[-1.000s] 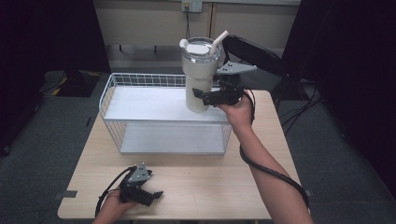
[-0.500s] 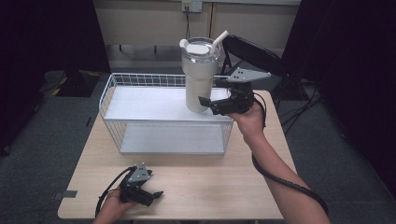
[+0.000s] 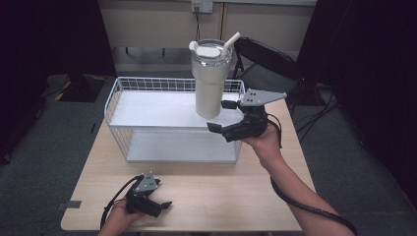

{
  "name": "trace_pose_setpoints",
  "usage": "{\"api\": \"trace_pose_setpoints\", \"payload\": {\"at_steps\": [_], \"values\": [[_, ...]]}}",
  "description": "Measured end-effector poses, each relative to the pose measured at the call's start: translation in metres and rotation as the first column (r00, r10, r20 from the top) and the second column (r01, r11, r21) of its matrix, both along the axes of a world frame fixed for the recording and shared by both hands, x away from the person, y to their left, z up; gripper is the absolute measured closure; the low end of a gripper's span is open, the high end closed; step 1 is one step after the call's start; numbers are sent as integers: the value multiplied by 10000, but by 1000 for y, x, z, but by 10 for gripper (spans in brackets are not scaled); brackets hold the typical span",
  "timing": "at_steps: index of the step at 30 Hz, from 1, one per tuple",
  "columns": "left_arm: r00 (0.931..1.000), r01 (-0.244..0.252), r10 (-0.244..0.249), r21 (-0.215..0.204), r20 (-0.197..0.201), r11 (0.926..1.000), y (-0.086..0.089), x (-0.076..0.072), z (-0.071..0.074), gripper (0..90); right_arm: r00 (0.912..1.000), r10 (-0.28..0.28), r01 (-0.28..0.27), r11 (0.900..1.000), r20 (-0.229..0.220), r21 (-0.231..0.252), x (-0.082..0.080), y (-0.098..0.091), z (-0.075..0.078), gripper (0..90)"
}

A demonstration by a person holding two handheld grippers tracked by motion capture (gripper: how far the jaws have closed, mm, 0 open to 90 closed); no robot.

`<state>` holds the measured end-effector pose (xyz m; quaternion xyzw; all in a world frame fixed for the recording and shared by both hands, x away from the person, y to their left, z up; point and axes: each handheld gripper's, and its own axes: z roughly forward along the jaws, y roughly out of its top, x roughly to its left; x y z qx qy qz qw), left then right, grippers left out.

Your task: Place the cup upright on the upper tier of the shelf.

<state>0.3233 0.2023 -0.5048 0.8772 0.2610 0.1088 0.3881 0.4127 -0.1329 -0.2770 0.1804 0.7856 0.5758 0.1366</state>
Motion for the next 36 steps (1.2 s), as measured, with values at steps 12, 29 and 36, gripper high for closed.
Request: {"api": "trace_pose_setpoints", "payload": {"at_steps": [12,29,36], "values": [[10000,32,-32,62,-1,10000,0,0,0,95,9974,676,-675,9977,-248,24,-23,-10,-23,112],[10000,32,-32,60,0,10000,0,0,0,95,9862,1231,-1321,9882,-1104,-781,-51,-28,-113,112],[10000,29,-29,56,-1,10000,0,0,0,95,9784,1099,-1345,9816,-1752,-1354,-54,-34,-159,113]]}}
